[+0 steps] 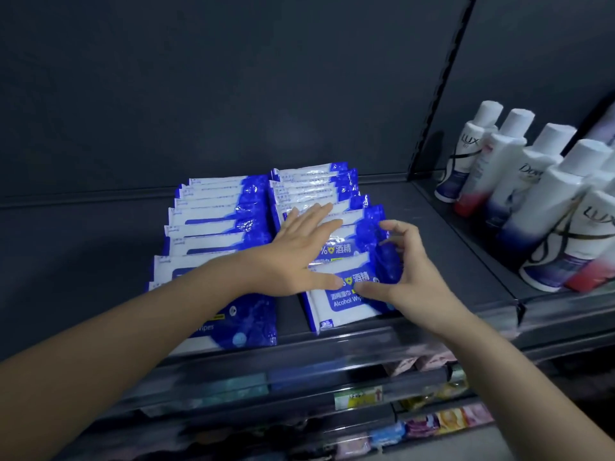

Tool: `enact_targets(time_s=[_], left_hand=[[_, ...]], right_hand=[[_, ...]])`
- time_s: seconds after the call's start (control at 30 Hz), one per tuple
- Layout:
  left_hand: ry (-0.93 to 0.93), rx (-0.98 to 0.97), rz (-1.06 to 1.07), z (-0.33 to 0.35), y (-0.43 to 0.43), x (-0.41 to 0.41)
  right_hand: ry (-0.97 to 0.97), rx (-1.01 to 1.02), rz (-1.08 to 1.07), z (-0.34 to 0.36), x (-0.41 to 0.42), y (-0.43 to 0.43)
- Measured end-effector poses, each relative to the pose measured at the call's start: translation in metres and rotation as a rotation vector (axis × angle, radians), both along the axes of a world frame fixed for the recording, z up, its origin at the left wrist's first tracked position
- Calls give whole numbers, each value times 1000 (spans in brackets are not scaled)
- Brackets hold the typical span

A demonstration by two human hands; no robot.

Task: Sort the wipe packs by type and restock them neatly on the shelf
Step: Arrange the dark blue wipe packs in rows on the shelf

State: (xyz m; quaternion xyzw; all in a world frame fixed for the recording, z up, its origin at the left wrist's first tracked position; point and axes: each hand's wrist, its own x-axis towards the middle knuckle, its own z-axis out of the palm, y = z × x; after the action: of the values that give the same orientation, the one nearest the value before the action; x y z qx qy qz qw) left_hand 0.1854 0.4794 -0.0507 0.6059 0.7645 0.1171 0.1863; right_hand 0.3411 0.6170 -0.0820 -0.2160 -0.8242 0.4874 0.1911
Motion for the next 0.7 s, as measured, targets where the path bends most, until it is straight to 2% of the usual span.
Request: enact_targets(time_s=[0.2,0.33,0.43,0.53,0.6,0.7], left_hand=[[36,-40,-9,3,-3,-3],[45,-45,-8,12,-2,-6],[235,21,37,15,2,-4],[295,-85,86,14,5,-4],[294,-153,67,10,6,-3],[283,-155,39,7,4,-4]], right_hand=[[-175,426,132,13,-2,12],[-103,642,134,4,-8,5],[-106,815,106,0,-7,1],[-131,998,13,4,-3,0],[-127,1038,-8,3,-1,-1],[-164,977,22,-1,-1,3]])
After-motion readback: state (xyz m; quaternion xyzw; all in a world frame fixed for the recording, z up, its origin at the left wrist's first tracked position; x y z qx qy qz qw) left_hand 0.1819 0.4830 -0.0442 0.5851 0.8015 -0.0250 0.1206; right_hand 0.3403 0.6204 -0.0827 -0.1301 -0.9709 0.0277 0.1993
